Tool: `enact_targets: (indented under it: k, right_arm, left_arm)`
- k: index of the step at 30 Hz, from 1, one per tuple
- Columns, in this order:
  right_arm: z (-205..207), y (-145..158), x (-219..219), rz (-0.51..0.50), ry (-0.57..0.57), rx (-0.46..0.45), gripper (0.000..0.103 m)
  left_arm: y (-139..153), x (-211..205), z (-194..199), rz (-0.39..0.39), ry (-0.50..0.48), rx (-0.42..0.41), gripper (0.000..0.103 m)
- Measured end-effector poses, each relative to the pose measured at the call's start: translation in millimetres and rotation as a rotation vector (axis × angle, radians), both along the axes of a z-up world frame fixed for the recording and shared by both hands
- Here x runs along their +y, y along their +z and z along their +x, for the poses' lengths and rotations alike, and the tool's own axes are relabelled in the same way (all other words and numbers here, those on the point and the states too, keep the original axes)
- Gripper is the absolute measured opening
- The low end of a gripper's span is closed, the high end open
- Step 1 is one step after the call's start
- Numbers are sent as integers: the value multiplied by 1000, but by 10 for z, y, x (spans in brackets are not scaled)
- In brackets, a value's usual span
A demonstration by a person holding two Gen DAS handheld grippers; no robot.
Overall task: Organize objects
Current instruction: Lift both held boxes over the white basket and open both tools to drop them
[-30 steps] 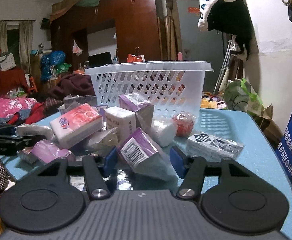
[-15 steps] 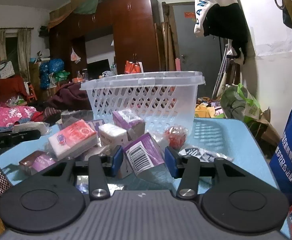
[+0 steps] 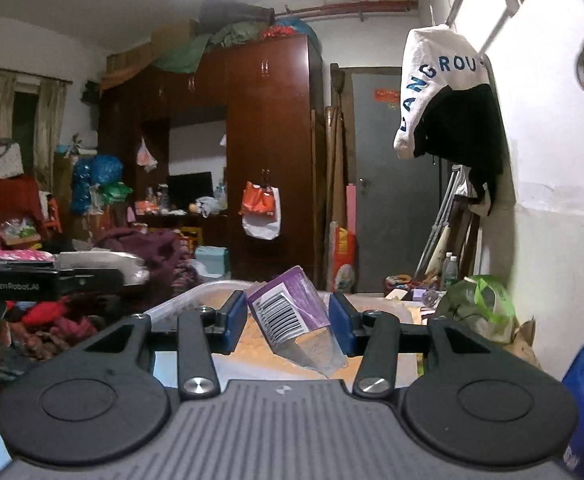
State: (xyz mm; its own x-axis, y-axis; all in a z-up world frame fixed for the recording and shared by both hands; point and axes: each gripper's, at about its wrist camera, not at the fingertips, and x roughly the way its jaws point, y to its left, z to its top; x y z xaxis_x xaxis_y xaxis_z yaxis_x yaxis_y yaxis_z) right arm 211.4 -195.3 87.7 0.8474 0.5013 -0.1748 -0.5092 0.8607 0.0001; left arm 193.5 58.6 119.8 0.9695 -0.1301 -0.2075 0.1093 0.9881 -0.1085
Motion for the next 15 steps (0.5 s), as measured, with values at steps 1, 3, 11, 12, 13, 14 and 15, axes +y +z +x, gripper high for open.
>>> enact_targets:
  k: [1, 3, 11, 12, 13, 14, 15]
  right_arm:
    - [152, -15, 83, -20, -7, 18, 49]
    - [327, -98, 189, -45, -15, 43, 49]
    - [54, -261, 124, -107, -65, -40, 103]
    - [-45, -264, 71, -106, -79, -50, 103]
    - [-159, -288, 6, -97, -104, -63, 103]
    - [-235, -309, -57, -79, -122, -74, 103]
    - [-362, -369, -130, -47, -120, -92, 103]
  left_arm:
    - [5, -43, 141, 4, 8, 18, 67]
    - [-34, -89, 348, -5, 19, 43, 68]
    - [-234, -103, 306, 30, 115, -57, 103]
    - [-234, -83, 247, 20, 122, -79, 103]
    - [-237, -51, 182, -1, 118, -91, 103]
    - [-229, -21, 135, -19, 105, -76, 103]
    - [-241, 6, 94, -30, 85, -42, 103]
